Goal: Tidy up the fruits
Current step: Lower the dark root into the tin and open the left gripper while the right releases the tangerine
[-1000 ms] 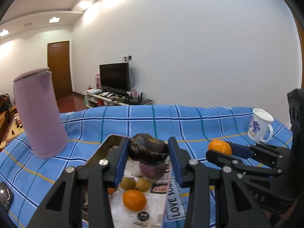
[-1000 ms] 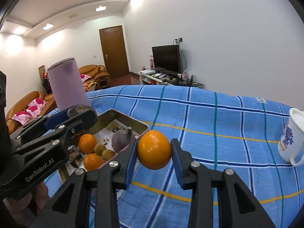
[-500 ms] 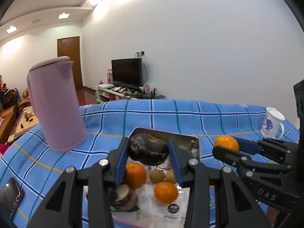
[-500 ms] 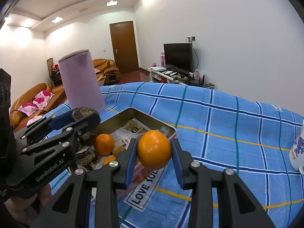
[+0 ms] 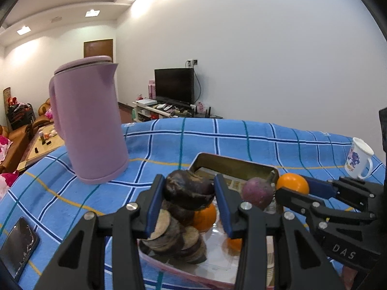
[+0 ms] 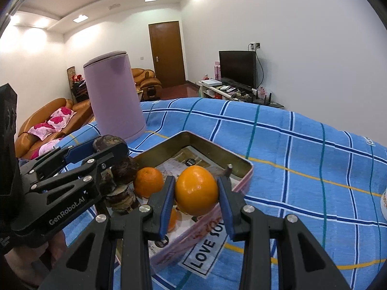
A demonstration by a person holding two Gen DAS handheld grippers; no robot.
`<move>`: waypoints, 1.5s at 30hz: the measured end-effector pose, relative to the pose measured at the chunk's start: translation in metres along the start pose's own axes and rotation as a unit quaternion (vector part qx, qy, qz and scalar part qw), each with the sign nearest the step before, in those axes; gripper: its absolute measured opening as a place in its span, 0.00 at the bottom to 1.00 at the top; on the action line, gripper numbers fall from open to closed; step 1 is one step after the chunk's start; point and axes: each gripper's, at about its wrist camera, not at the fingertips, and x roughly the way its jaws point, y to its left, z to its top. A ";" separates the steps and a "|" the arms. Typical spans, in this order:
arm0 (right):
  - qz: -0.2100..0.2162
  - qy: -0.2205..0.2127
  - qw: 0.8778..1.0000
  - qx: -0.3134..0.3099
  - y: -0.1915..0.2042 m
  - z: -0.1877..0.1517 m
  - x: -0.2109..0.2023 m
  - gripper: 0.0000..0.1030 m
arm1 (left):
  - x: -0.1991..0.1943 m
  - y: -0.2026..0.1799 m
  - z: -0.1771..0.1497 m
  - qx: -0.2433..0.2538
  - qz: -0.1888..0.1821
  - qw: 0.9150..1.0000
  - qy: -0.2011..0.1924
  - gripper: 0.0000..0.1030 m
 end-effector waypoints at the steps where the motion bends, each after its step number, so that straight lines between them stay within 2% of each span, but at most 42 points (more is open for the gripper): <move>1: 0.002 0.001 1.000 -0.002 0.002 0.000 0.002 0.36 | 0.001 0.002 -0.001 -0.001 0.000 1.000 0.002 0.42; 9: 0.010 0.018 1.000 -0.017 0.018 -0.004 0.014 0.36 | 0.006 0.013 -0.006 -0.011 0.006 1.000 0.011 0.42; 20: 0.010 0.013 1.000 -0.022 0.025 -0.004 0.017 0.36 | 0.003 0.021 -0.009 -0.022 0.005 1.000 -0.004 0.42; 45: 0.031 0.039 0.998 -0.030 0.030 -0.013 0.030 0.36 | 0.004 0.015 -0.014 0.012 0.035 0.999 -0.009 0.43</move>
